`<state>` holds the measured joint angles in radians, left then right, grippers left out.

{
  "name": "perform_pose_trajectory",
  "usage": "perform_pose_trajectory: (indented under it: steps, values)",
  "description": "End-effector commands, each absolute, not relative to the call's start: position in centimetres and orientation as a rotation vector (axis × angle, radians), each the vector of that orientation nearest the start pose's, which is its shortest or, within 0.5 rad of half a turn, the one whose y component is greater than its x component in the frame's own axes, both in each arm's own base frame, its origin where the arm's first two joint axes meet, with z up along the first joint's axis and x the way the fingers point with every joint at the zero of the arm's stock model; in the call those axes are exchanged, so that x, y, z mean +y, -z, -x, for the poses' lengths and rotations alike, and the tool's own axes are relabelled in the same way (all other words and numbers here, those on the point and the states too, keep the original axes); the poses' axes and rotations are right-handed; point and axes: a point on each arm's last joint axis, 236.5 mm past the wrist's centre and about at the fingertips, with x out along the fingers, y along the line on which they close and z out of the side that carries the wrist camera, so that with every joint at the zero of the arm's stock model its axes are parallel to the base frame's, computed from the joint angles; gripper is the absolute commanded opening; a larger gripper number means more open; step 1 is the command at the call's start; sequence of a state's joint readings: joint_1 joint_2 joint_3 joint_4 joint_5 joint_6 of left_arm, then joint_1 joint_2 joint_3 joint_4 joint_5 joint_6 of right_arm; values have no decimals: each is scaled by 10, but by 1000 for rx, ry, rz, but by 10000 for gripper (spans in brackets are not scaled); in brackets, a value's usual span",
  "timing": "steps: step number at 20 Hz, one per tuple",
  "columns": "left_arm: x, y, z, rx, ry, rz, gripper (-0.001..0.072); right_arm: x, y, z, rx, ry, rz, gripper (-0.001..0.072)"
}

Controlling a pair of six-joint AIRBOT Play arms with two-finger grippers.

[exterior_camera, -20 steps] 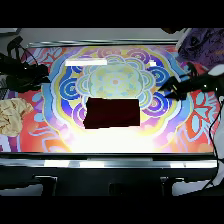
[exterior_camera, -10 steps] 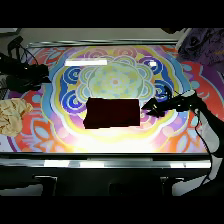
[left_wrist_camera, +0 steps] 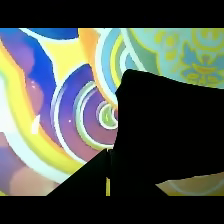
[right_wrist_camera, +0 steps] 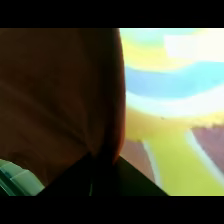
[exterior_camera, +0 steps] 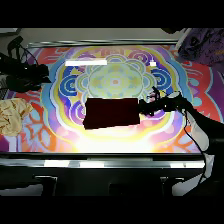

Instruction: Fold the clothes and pants, and hang the long-sleeved shirts on hangers.

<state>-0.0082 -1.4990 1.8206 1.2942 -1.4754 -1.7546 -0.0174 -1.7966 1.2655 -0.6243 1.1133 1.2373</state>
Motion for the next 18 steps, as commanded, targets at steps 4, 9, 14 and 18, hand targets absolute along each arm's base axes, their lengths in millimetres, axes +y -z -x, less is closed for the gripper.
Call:
perform_pose_trajectory:
  steps: [4,9,14,18]
  values:
    - [-68,-129,-448,1199,126,342,22,130,8,-516,1218,-353,-617,27]
    - [-68,-125,-446,1210,124,343,23,56,-78,-571,997,-143,-537,27]
    - [-68,-125,-446,1210,124,343,23,-61,-127,-578,853,52,-690,27]
    - [-66,-127,-445,1208,121,343,22,-169,-133,-548,796,261,-793,27]
